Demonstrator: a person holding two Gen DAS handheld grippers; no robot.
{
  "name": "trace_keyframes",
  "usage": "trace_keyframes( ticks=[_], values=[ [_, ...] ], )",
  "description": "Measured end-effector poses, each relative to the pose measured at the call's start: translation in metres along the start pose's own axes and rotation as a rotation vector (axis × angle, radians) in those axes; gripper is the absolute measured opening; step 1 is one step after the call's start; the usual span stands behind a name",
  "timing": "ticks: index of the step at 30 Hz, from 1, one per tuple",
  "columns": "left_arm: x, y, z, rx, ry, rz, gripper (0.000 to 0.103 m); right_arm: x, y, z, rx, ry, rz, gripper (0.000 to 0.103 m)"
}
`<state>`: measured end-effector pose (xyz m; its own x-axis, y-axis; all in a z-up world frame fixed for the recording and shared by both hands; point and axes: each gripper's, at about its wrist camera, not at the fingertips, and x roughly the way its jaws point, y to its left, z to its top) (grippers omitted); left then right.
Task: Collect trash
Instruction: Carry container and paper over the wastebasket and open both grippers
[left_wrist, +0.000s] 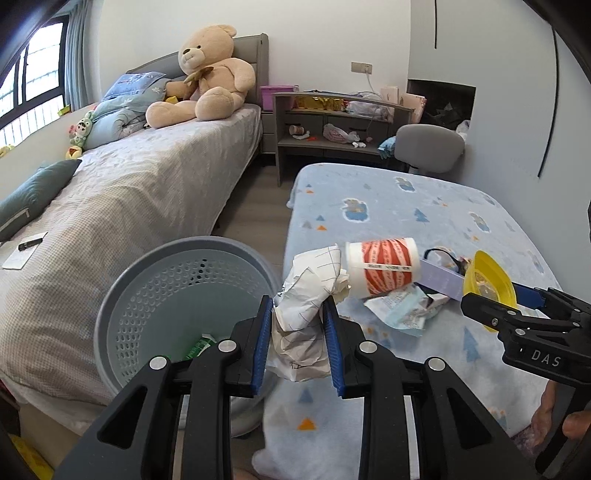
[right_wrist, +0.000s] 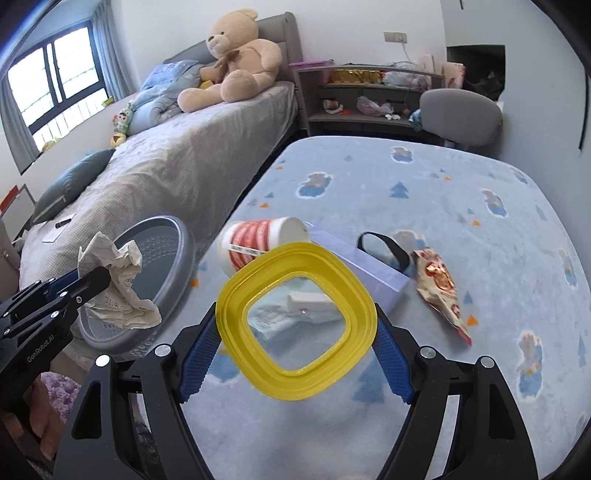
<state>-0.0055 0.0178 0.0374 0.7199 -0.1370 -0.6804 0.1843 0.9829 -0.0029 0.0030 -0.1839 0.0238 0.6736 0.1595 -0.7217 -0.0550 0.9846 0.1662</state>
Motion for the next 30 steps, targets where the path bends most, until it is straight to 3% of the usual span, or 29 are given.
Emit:
trace_keyframes(
  ticks=[7,14,30],
  values=[
    [0.011,0.053,0.006,-0.063,0.002,0.097,0.027,0.028,0.057,0.032,-0.102,0.013,0.091,0.075],
    [0.029,0.093,0.004,-0.146,0.031,0.144,0.027,0.060,0.104,0.051,-0.172,0.033,0.169,0.075],
    [0.052,0.138,-0.015,-0.209,0.090,0.234,0.027,0.120,0.163,0.051,-0.291,0.133,0.283,0.075]
  ],
)
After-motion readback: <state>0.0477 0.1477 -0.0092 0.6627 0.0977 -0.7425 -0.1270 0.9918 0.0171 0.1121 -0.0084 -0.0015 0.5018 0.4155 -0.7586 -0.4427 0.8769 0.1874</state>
